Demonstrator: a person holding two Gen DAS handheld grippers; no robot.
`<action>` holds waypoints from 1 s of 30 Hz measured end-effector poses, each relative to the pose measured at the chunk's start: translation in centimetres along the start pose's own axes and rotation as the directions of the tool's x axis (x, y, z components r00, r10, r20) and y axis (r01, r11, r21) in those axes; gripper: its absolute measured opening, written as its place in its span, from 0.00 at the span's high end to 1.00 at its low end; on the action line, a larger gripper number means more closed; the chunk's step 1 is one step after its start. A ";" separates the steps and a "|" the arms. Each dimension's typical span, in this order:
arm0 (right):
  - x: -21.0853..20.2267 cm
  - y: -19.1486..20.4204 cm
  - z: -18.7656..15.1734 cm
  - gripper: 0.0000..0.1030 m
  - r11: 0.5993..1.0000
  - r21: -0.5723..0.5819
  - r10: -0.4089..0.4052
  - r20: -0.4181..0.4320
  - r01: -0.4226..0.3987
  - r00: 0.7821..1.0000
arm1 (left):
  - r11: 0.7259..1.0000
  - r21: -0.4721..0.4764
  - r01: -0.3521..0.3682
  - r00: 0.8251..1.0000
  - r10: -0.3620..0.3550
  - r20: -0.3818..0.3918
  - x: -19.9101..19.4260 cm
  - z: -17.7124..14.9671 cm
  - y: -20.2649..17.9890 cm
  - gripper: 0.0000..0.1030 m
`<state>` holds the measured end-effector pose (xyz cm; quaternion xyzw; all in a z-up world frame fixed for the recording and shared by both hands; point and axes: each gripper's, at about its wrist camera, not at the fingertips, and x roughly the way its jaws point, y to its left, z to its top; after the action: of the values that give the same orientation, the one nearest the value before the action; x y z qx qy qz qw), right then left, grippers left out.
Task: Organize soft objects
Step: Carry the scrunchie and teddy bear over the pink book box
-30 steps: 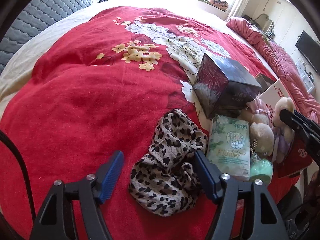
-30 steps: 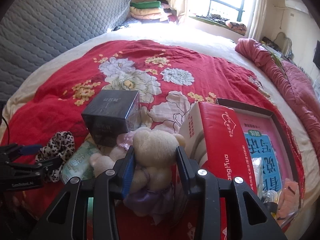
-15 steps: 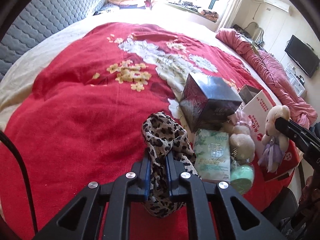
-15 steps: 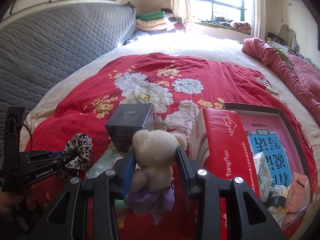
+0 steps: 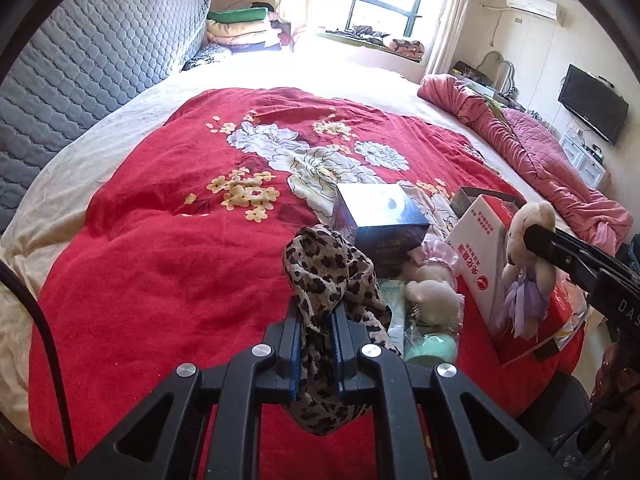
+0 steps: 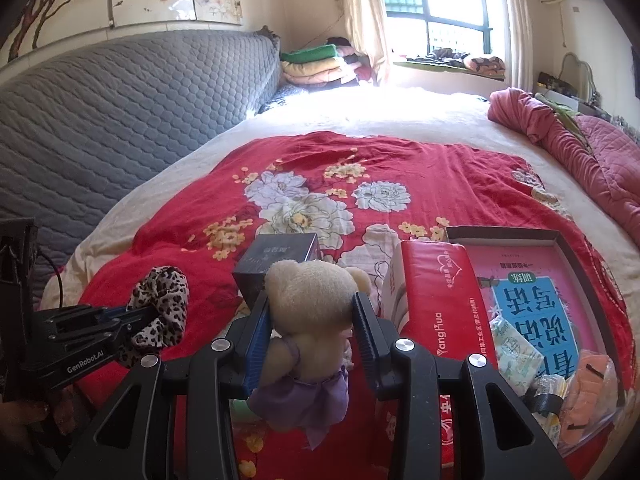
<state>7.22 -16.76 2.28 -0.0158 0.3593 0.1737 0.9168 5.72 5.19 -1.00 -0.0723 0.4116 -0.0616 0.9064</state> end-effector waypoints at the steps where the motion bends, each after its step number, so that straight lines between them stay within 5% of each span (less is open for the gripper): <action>1: -0.3 -0.1 0.1 0.60 1.000 0.003 0.002 0.007 -0.002 1.000 | 1.000 0.004 0.002 1.000 -0.002 0.005 -0.3 0.0 -0.3 0.88; 30: -8.6 -5.4 0.7 0.60 0.993 0.111 -0.050 0.176 0.031 0.983 | 0.979 0.173 0.111 0.991 -0.121 0.052 -5.7 3.0 -12.9 0.88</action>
<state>3.57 -24.40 7.98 0.0422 0.2842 0.1361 0.9481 3.63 -6.27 7.53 -0.0207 0.3716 -0.1468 0.9165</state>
